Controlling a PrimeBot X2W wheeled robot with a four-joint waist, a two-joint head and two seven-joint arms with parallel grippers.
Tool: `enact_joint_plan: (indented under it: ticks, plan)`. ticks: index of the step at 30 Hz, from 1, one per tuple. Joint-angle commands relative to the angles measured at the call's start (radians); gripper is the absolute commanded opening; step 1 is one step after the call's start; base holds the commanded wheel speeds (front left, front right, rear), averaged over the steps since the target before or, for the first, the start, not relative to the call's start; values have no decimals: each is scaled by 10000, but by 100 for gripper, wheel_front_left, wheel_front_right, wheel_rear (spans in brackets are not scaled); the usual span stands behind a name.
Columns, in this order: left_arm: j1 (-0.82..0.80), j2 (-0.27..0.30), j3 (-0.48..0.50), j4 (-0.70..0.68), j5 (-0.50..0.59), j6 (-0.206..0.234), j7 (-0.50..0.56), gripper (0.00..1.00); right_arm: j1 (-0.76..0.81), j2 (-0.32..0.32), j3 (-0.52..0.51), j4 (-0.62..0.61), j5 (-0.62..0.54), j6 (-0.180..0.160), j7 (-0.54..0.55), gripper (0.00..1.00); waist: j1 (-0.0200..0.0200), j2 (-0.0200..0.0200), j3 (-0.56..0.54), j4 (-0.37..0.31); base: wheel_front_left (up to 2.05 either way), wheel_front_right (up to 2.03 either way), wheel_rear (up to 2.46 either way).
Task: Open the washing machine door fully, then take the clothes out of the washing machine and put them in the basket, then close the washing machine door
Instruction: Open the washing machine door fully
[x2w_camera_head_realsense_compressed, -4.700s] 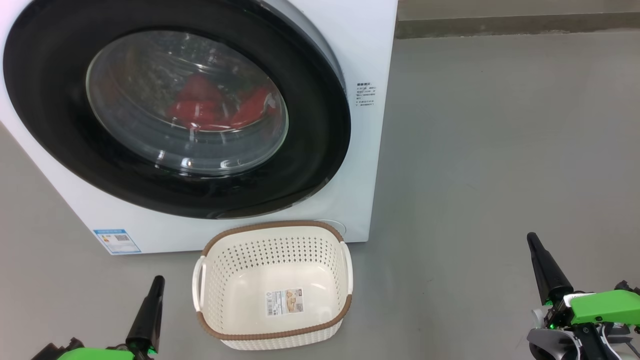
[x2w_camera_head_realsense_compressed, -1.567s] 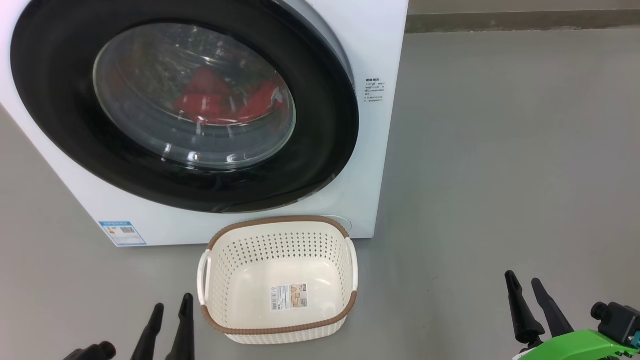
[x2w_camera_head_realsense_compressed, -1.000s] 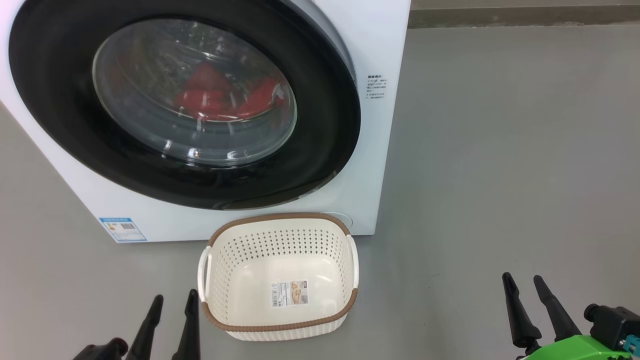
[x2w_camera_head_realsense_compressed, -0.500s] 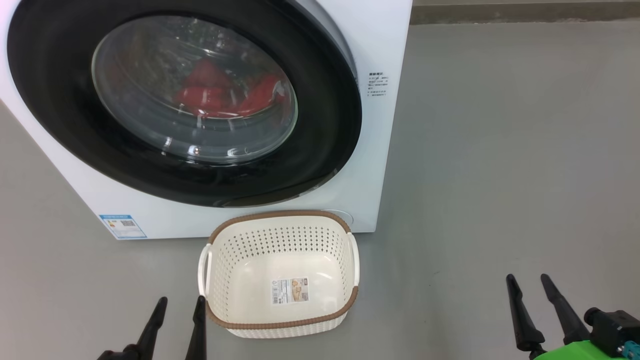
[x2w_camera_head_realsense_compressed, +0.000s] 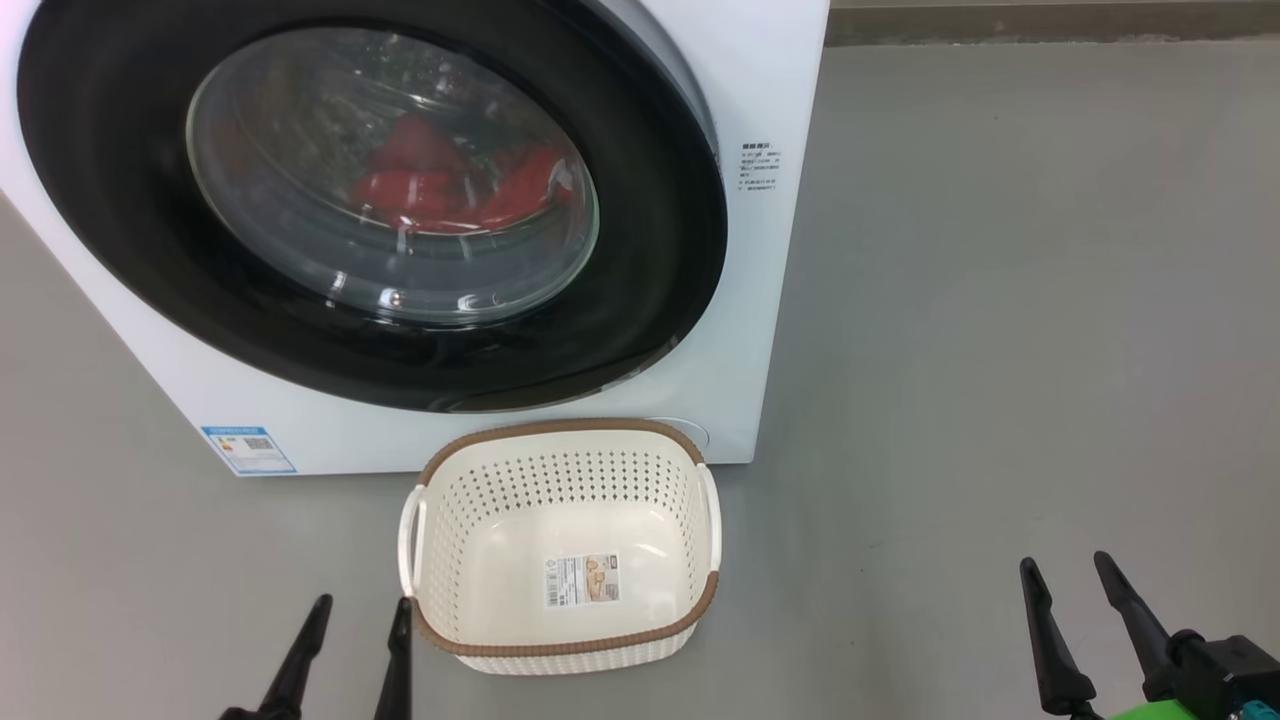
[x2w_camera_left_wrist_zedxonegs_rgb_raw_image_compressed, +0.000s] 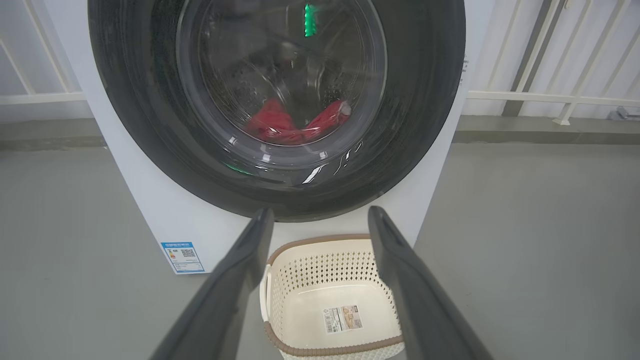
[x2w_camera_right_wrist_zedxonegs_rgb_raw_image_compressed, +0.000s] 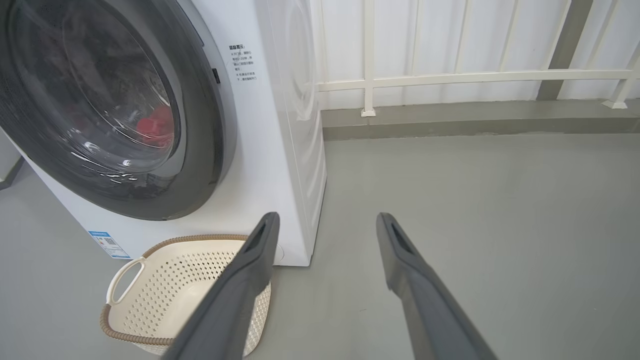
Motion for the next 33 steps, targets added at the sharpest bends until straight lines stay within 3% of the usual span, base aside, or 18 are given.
enact_joint_plan:
  ticks: [1,18,19,20,21,22,33]
  plan:
    - [-56,107,396,-163,-12,-62,-122,100,-80,-130,123,-295,-121,6,-136,100,-1,0,-11,5,0,0,0]
    - [-50,106,535,-125,-317,-187,-122,100,-46,-24,-36,-480,-199,6,-136,100,-1,0,-8,-11,0,0,0]
    - [-63,106,528,-130,-322,-190,-122,100,-76,-18,-20,-527,-132,6,-136,91,-1,0,17,-14,0,0,0]
    - [-80,106,524,-137,-331,-191,-122,100,-127,-14,4,-578,-69,6,-136,47,-1,0,39,-17,0,0,0]
    - [-97,106,522,-145,-340,-189,-122,100,-197,-9,50,-633,25,6,-136,32,-1,0,64,-23,0,0,0]
    - [-115,106,516,-152,-346,-185,-122,100,-279,-3,97,-679,147,6,-136,0,-1,0,91,-30,0,0,0]
    - [-474,106,143,-260,-509,-102,-122,100,-2671,36,1016,-744,2012,6,-136,0,-1,0,517,128,0,0,0]
